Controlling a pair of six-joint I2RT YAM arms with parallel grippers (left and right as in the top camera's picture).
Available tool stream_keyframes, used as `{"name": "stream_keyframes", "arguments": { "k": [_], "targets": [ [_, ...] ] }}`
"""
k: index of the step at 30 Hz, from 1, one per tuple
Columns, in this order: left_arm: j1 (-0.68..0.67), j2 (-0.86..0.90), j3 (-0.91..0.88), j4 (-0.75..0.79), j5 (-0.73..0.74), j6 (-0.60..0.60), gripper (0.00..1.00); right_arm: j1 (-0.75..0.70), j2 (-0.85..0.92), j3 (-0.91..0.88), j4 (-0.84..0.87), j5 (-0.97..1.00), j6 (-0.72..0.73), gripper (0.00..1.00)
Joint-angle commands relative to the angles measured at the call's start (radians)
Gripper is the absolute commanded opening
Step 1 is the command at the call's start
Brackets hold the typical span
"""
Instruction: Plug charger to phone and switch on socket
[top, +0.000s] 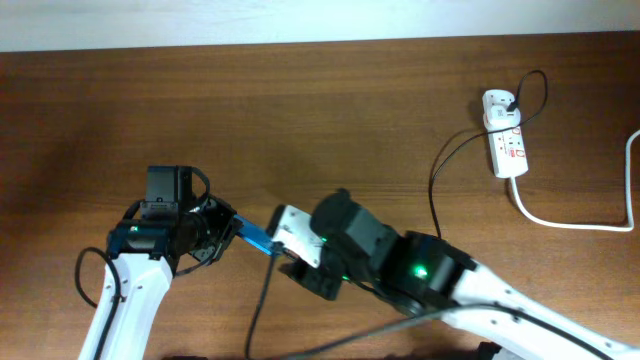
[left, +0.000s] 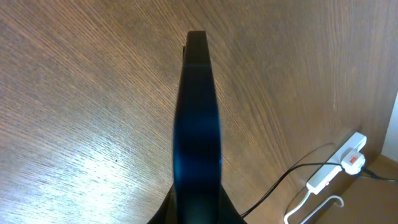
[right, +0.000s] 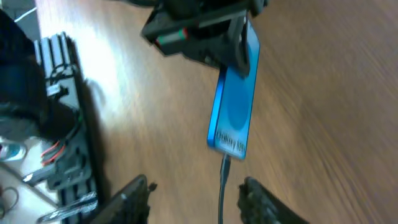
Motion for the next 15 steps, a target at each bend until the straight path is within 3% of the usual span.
{"name": "stream_keyframes", "arguments": {
  "k": [1, 6, 11, 12, 13, 15],
  "targets": [
    [0.0, -0.006, -0.002, 0.012, 0.063, 0.049, 0.0, 0.003, -0.074, 0.015, -0.055, 0.01, -0.002, 0.54],
    [0.0, -0.008, -0.002, 0.035, 0.144, 0.1, 0.0, 0.003, -0.1, 0.015, -0.124, 0.009, 0.06, 0.57],
    [0.0, -0.029, -0.002, 0.07, 0.18, 0.231, 0.0, -0.063, -0.102, 0.015, -0.148, 0.008, 0.343, 0.63],
    [0.0, -0.031, -0.002, 0.077, 0.18, 0.255, 0.0, -0.086, -0.102, 0.015, -0.158, 0.005, 0.357, 0.83],
    [0.0, -0.031, -0.001, 0.084, 0.18, 0.256, 0.0, -0.103, -0.102, 0.015, -0.161, -0.02, 0.357, 0.97],
    [0.0, -0.031, -0.001, 0.107, 0.179, 0.27, 0.0, -0.132, -0.101, 0.015, -0.161, -0.063, 0.357, 0.98]
  ]
}}
